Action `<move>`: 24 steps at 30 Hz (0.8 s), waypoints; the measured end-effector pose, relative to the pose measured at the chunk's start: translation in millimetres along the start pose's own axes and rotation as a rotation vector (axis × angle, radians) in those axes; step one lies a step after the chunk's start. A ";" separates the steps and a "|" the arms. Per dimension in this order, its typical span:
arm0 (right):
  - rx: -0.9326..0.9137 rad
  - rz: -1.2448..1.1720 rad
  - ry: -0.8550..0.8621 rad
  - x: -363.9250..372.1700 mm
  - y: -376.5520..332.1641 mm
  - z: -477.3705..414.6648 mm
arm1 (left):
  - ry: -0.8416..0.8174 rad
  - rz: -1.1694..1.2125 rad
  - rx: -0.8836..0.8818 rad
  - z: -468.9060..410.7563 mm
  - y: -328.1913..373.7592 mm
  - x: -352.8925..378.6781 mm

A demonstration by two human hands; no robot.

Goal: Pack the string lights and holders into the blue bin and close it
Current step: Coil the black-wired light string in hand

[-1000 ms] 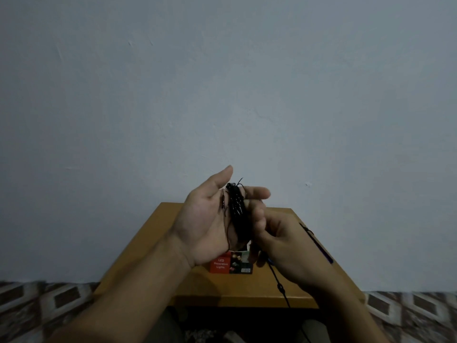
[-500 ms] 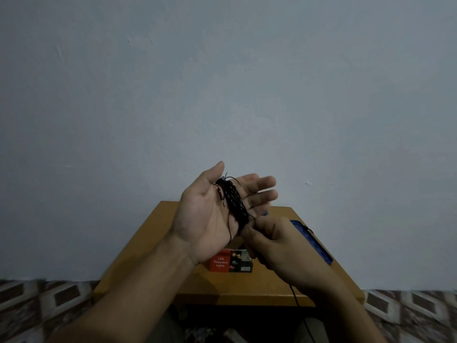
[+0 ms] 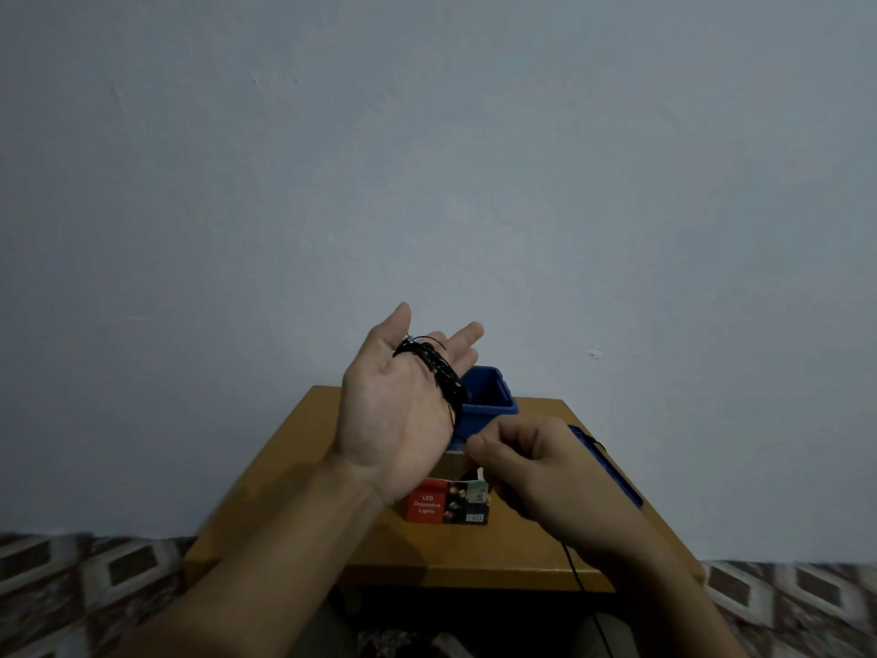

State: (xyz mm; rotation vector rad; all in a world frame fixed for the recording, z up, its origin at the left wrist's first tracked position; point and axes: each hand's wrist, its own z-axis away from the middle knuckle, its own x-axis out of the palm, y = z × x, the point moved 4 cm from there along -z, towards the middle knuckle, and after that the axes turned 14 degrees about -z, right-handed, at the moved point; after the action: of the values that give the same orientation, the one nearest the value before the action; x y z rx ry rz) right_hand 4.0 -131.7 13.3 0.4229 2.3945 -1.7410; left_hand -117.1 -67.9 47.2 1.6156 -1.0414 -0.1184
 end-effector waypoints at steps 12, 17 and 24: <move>-0.066 -0.060 0.101 -4.1 -12.3 -0.2 | -0.016 -0.516 -0.029 -6.9 -15.1 -6.6; -0.085 -0.143 0.105 -7.8 -17.0 2.3 | -0.118 -0.606 -0.099 -6.0 -23.2 -3.1; -0.126 -0.171 0.127 -9.8 -23.8 3.0 | -0.163 -0.674 -0.262 -6.8 -27.1 -9.5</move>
State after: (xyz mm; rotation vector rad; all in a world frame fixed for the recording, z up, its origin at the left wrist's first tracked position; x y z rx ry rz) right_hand 5.8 -142.7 36.7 0.3300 2.6850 -1.6612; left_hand -103.9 -57.8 22.8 1.6700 -0.5305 -0.8149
